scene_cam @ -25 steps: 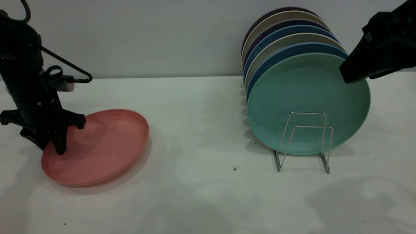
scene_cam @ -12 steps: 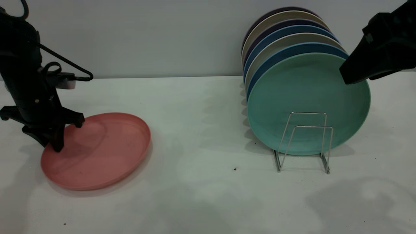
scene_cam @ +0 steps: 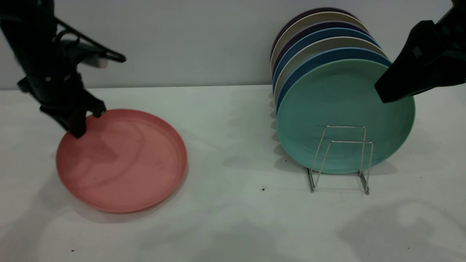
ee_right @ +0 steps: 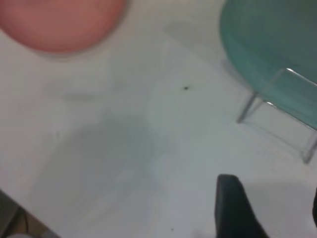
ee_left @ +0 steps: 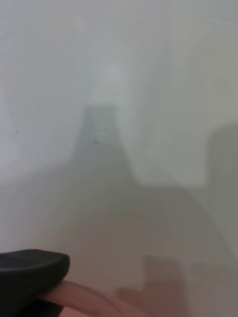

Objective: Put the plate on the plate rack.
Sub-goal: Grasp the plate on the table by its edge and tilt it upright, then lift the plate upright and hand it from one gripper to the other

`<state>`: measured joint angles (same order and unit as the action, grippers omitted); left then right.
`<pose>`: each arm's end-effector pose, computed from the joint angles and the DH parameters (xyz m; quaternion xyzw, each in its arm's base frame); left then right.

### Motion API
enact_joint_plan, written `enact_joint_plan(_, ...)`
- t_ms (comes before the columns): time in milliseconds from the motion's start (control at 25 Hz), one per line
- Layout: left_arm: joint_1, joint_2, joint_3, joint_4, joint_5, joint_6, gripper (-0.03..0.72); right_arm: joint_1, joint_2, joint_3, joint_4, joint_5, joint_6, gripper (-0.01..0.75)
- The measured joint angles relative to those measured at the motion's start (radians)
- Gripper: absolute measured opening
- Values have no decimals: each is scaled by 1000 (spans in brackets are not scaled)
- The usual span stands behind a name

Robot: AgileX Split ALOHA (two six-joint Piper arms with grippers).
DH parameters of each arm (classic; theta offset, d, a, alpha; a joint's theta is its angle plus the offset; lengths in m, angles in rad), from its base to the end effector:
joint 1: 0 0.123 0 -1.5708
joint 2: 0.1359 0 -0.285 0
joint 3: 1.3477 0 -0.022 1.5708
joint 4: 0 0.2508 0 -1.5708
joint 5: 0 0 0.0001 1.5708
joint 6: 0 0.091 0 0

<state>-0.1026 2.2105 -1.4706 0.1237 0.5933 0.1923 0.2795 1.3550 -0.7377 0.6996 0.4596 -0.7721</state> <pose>0.4397 -0.0389 0.1057 0.1892 0.9677 0.0496 0.1593 0.2422 0.0966 0.2313 -0.2349 0.9043 0.1610 0.3180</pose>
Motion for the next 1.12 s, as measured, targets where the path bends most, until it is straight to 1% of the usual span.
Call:
enact_joint_plan(320, -122, -112, 99, 3, 14, 140, 12, 0, 2, 0, 178, 85, -242, 403)
enact_joint_plan(600, -214, -248, 198, 4, 11, 201, 12, 0, 93, -1, 308, 162, -381, 456)
enact_joint_plan(760, -288, -335, 247, 4, 9, 203, 12, 3, 144, -1, 361, 165, -432, 474)
enact_joint_plan(920, -366, -408, 284, 3, 9, 205, 12, 38, 184, -2, 372, 158, -473, 479)
enact_joint_plan(1040, -416, -453, 304, -2, 10, 205, 12, 69, 216, -2, 384, 127, -495, 497)
enact_joint_plan(1120, -443, -481, 311, -13, 17, 206, 12, 75, 240, -2, 386, 100, -501, 519)
